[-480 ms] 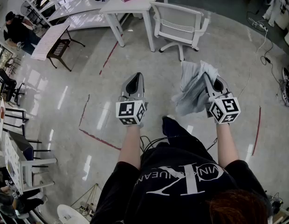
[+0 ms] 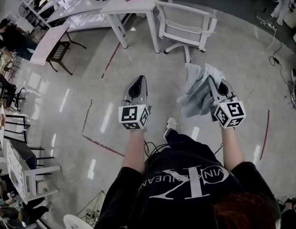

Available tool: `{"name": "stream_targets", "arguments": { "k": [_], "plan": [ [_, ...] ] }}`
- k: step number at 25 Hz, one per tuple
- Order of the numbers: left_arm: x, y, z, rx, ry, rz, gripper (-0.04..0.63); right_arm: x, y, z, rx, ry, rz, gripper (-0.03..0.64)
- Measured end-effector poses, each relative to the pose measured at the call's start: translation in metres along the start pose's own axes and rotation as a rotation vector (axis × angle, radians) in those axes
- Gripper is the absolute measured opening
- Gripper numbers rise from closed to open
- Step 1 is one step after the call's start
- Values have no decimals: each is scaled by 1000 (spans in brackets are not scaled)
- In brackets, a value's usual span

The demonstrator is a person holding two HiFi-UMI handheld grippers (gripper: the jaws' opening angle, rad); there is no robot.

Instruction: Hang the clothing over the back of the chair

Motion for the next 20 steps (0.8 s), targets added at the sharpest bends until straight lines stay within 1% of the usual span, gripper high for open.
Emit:
{"name": "stream_targets", "arguments": {
  "k": [8, 20],
  "plan": [
    [18, -7, 45, 34, -7, -8, 12, -26, -5, 37, 28, -9, 19, 38],
    [64, -7, 129, 65, -29, -3, 12, -61, -3, 121, 44, -15, 34, 38]
  ]
}}
Point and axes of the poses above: the fingertips, and each gripper's own axes: z forward along the fingers, x to its left, y out of its top, the point moved 9 cm from there along -z, backward along the fingers, and after that the axes turned 11 degrees about y, right-handed, at the moved point
